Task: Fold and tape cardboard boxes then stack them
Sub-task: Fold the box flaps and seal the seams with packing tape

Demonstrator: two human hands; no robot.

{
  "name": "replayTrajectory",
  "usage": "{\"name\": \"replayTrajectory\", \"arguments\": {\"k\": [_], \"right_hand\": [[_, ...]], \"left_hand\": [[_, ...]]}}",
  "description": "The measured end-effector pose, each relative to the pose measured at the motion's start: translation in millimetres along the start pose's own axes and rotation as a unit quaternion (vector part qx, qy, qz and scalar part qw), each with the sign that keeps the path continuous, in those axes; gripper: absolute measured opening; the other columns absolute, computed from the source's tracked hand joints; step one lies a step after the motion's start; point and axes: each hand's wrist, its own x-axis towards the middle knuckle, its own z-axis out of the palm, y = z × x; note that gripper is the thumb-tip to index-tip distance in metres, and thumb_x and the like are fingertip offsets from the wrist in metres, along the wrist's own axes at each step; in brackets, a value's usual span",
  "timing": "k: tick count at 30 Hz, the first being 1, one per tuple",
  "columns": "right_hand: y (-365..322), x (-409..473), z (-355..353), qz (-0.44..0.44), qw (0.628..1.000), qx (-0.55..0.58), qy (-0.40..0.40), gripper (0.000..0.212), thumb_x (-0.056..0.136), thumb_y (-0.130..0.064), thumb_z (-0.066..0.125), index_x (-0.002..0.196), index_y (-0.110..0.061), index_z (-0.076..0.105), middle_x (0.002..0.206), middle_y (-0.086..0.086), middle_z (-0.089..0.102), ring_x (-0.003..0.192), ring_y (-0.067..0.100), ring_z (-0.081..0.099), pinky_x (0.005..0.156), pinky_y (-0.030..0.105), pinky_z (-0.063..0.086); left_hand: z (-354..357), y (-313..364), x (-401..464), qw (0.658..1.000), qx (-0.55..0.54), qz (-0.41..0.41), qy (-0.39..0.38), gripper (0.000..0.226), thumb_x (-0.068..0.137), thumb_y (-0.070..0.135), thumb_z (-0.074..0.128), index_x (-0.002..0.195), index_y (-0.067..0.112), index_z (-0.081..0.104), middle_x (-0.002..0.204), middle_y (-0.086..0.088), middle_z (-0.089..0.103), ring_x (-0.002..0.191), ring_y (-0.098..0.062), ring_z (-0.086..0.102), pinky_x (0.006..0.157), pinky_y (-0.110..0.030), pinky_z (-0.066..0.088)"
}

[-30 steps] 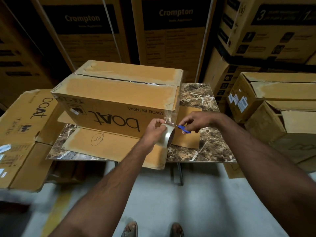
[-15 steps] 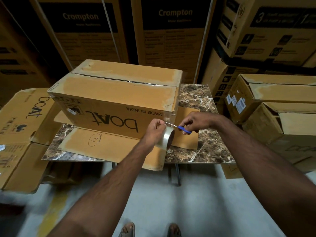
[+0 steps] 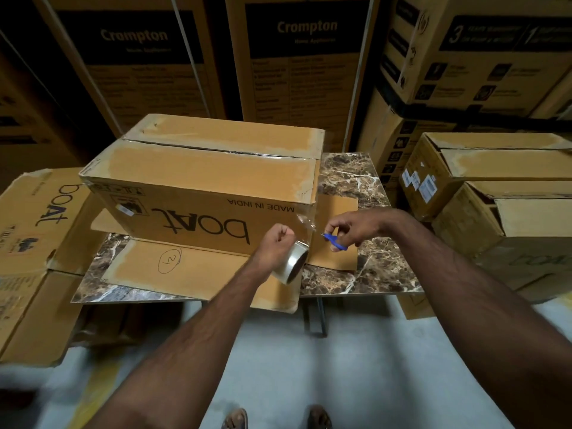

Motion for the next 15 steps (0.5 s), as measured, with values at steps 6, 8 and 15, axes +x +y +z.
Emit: {"name": "replayTrajectory", "arguments": {"k": [6,8,15], "right_hand": [[8,-9,25,-0.062,0.992,0.093,0.051,0.029,0.088,-0.014,0.077,0.111,-0.007,0.060,0.066,-0.016,0.061,0.066,0.006,0.053,0.062,0.026,0.045],[9,-14,41,-0.116,0.967,0.173,0.148,0.024,0.087,-0.012,0.077,0.105,-0.005,0.063,0.062,-0.012,0.059,0.057,0.005,0.050,0.056,0.021,0.042],[-1,1,83,-0.071,0.868,0.110,0.479,0.039,0.080,-0.007,0.077,0.112,-0.026,0.064,0.095,-0.004,0.068,0.068,0.003,0.056,0.057,0.023,0.041]], "left_hand": [[-8,-6,-2,0.999,-0.019,0.028,-0.028,0.006,0.101,0.018,0.051,0.102,0.016,0.057,0.097,-0.004,0.057,0.084,-0.018,0.050,0.068,-0.032,0.040],[-7,-5,-3,0.998,-0.026,0.045,-0.046,0.005,0.101,0.017,0.052,0.103,0.016,0.056,0.094,-0.002,0.055,0.082,-0.016,0.047,0.067,-0.031,0.038],[13,1,-5,0.988,-0.043,0.100,-0.109,0.003,0.101,0.015,0.055,0.100,0.018,0.056,0.091,0.002,0.058,0.079,-0.010,0.050,0.063,-0.024,0.040]]}}
